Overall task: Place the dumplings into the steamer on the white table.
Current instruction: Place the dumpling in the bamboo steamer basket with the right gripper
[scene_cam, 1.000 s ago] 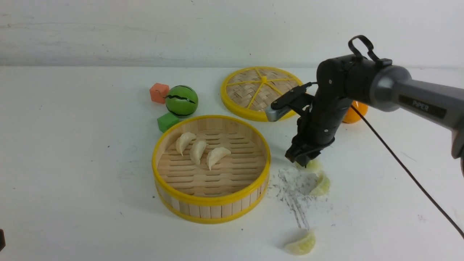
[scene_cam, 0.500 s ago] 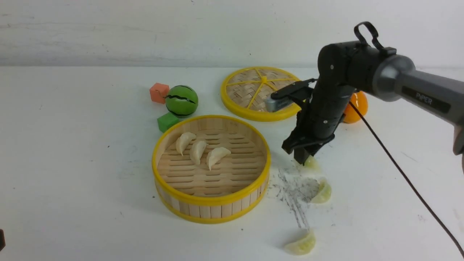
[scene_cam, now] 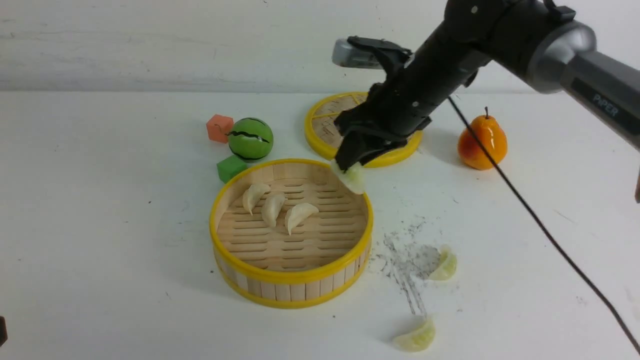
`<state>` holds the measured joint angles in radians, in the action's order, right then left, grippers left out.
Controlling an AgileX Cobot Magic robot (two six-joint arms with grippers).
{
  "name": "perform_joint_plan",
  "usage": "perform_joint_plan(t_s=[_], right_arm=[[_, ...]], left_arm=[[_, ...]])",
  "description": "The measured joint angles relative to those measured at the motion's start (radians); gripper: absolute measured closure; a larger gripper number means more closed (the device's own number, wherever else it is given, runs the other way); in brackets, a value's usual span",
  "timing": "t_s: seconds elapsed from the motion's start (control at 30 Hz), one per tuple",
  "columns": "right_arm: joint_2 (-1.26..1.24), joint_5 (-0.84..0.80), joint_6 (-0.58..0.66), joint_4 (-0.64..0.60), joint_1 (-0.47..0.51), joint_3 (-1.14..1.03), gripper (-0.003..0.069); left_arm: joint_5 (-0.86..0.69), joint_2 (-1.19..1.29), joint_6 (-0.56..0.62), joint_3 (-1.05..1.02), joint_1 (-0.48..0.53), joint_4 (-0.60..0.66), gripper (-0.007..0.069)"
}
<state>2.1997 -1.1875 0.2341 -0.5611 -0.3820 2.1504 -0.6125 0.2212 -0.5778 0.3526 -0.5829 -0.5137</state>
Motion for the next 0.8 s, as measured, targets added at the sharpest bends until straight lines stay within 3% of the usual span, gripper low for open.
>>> perform_joint_plan(t_s=[0.33, 0.6, 0.8], right_arm=[[0.105, 0.124, -0.178, -0.031, -0.026, -0.079, 0.0462], [0.113, 0.162, -0.357, 0.086, -0.026, -0.109, 0.0467], [0.11, 0.161, -0.422, 0.134, -0.027, -0.109, 0.0387]], left_arm=[[-0.006, 0.0, 0.0, 0.0, 0.0, 0.0, 0.0632], [-0.009, 0.0, 0.0, 0.0, 0.0, 0.0, 0.0628], [-0.008, 0.0, 0.0, 0.0, 0.0, 0.0, 0.0624]])
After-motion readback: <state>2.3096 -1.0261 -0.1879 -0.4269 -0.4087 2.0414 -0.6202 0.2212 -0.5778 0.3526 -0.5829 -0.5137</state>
